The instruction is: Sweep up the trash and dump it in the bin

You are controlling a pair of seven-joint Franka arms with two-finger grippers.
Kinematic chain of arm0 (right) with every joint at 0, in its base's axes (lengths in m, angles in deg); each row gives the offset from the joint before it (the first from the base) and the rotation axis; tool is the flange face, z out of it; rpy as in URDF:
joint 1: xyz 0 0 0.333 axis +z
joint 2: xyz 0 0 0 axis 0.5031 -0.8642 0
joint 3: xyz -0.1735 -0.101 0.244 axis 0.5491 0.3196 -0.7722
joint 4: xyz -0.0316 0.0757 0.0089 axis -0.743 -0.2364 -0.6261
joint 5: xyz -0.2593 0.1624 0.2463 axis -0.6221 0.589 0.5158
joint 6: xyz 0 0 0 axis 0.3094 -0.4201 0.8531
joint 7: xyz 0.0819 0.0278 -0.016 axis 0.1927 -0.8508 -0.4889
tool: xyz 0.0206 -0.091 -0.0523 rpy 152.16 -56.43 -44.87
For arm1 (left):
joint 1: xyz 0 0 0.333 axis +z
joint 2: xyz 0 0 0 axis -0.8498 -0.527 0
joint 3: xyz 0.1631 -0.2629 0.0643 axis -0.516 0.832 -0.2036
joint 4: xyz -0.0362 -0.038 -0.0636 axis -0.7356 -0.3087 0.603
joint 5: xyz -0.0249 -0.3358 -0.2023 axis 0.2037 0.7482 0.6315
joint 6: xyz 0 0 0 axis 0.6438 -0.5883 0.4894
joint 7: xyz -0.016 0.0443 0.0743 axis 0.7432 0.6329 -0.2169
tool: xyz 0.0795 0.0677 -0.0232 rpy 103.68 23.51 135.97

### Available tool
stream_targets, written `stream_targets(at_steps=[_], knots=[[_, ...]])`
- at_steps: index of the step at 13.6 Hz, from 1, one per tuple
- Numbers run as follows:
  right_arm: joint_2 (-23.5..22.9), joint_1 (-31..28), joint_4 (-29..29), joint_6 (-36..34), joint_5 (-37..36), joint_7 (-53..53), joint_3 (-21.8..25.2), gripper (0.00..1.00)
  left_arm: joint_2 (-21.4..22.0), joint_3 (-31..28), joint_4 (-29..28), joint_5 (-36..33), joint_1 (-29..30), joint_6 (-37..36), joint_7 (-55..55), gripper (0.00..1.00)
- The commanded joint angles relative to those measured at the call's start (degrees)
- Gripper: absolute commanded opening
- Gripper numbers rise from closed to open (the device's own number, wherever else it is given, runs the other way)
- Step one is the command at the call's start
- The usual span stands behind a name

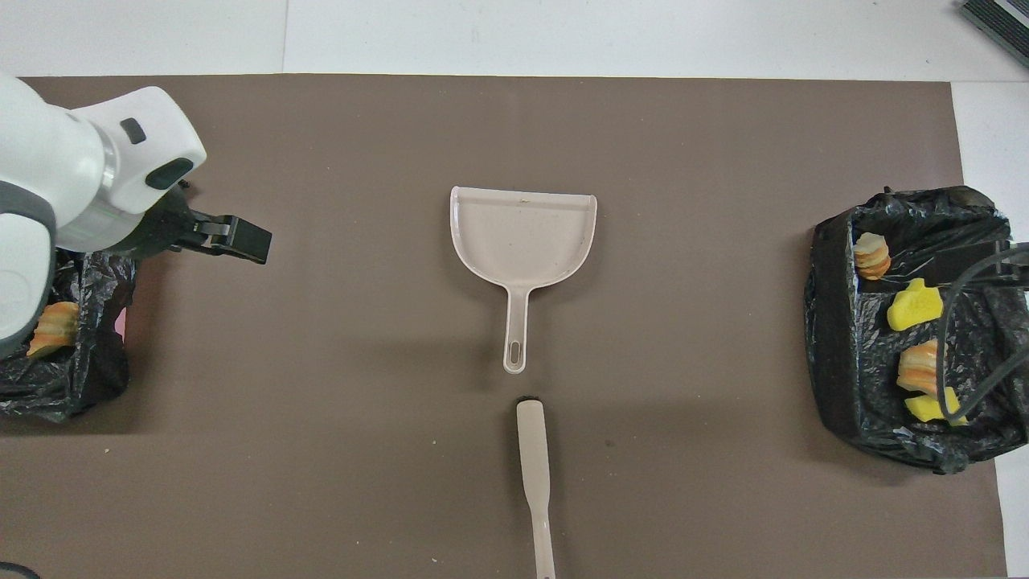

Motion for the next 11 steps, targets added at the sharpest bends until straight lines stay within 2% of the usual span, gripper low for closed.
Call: stream_targets(at_steps=[1, 4, 8, 11], knots=[[1.6, 0.4, -0.5, -1.9, 0.4, -1.5, -0.1, 1.0, 0.6, 0.8, 0.1, -1.0, 4.5, -1.6, 1.2, 1.0], [2.1, 0.9, -0.1, -1.1, 0.1, -1.3, 0.0, 1.0, 1.4, 0.5, 0.2, -4.2, 7.0, -1.5, 3.5, 1.0], [2.3, 0.9, 0.1, -1.1, 0.3, -1.4, 0.0, 1.0, 2.6, 0.5, -0.1, -4.1, 12.1, -2.1, 7.5, 1.0], [2.4, 0.9, 0.4, -1.2, 0.3, -1.4, 0.1, 1.0, 4.2, 0.6, -0.1, -4.1, 12.7, -4.5, 7.8, 1.0]])
